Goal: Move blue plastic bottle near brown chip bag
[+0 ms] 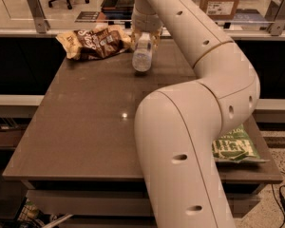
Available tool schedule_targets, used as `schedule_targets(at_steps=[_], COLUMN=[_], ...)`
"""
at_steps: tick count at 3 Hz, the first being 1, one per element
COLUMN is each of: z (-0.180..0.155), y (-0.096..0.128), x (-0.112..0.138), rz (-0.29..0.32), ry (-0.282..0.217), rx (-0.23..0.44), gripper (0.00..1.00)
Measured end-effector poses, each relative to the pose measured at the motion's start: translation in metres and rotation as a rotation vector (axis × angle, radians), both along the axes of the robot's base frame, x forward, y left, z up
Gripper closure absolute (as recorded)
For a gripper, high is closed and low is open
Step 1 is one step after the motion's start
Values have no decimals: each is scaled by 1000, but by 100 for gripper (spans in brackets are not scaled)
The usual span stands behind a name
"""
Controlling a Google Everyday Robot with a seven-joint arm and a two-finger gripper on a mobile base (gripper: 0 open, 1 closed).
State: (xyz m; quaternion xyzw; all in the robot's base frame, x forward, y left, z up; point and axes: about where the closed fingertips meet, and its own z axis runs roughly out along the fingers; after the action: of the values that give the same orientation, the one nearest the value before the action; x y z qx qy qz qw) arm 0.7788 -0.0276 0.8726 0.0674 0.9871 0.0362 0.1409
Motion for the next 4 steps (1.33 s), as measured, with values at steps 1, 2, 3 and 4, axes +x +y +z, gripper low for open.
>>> schedule_targets(at_steps=[1,2,3,4], z=[-2,-5,-8,-11], y=[3,6,8,10], x=[6,11,15,19], rz=[3,5,8,10], ry=[-17,-30,-39,-46], rx=[8,14,18,21], gripper=[82,59,35,12])
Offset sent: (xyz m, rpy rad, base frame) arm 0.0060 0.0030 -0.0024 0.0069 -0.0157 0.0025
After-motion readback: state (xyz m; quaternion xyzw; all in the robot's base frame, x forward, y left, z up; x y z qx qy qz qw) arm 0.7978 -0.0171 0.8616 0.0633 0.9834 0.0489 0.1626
